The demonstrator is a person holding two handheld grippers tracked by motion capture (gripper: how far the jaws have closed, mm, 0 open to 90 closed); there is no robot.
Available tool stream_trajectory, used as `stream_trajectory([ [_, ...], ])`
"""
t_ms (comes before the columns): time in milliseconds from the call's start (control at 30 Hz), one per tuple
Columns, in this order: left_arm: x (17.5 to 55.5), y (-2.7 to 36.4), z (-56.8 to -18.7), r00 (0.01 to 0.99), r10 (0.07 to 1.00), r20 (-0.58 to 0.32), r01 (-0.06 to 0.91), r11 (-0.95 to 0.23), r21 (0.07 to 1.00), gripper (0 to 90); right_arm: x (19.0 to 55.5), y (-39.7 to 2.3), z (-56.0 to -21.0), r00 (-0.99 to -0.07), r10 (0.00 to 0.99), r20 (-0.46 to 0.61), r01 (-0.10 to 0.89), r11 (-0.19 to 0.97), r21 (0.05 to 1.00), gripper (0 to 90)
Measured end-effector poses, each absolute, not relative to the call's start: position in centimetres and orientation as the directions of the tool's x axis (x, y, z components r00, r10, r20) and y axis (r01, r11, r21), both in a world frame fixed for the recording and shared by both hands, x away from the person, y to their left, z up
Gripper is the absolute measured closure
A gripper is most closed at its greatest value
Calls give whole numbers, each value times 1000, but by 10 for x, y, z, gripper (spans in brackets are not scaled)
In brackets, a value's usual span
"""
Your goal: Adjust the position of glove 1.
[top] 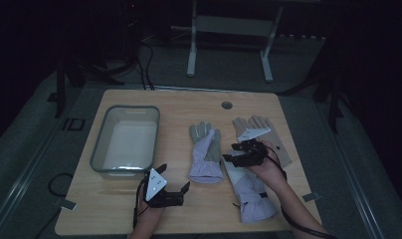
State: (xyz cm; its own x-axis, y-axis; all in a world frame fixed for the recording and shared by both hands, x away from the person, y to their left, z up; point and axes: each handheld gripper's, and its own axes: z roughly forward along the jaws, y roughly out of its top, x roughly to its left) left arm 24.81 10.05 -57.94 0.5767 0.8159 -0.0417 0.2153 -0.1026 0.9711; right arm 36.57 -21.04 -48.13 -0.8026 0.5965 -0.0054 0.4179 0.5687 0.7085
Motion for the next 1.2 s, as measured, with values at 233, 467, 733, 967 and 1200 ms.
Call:
stream_trajectory([
  [233,248,100,-579,577,816,-38,214,-107,971,1,342,-238,-483,-817,577,-22,405,600,690,423],
  [467,248,100,-579,577,816,-36,216,-109,970,1,321,-267,-496,-811,585,-8,437,615,656,427],
  [733,248,100,-579,573,819,-35,216,-110,970,1,310,-278,-517,-816,579,-6,452,644,617,458],
  [967,248,100,-579,572,819,-36,216,-109,970,1,310,-274,-530,-837,546,-39,426,694,580,430],
  [1200,248,99,-579,574,819,-31,214,-113,970,1,304,-273,-538,-855,516,-43,397,706,587,619],
])
